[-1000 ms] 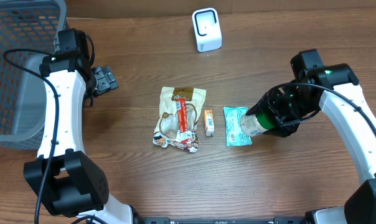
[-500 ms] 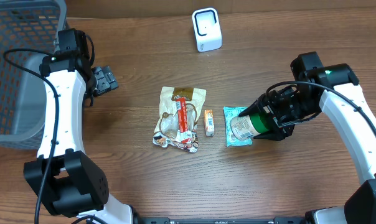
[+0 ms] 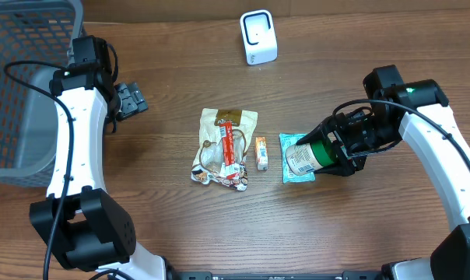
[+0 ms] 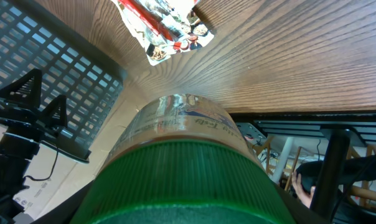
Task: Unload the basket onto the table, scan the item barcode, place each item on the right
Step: 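Lift the jar and carry it toward the white scanner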
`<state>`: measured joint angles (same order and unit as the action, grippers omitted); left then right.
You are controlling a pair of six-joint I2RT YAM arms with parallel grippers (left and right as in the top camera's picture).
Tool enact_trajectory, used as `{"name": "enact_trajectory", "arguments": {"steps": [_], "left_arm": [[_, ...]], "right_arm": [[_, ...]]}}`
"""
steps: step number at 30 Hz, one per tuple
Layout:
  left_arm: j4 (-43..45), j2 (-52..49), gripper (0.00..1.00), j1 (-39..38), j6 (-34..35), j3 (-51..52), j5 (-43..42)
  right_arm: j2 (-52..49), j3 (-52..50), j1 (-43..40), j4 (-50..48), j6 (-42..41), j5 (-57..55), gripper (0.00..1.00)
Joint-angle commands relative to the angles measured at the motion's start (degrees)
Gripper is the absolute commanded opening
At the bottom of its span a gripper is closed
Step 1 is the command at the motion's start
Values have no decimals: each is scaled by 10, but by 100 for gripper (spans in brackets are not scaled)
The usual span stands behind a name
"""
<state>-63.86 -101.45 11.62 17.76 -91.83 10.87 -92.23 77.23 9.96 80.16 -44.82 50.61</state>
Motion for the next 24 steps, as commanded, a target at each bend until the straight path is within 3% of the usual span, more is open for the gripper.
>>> {"name": "enact_trajectory", "arguments": {"steps": [1, 18, 24], "left_arm": [[0, 15, 100, -4, -10, -9, -4], [0, 15, 100, -4, -10, -9, -4], [0, 15, 100, -4, -10, -9, -4]], "right_arm": [[6, 7, 2, -1, -2, 25, 4], [6, 7, 2, -1, -4, 35, 4], [6, 7, 2, -64, -4, -68, 4]]}}
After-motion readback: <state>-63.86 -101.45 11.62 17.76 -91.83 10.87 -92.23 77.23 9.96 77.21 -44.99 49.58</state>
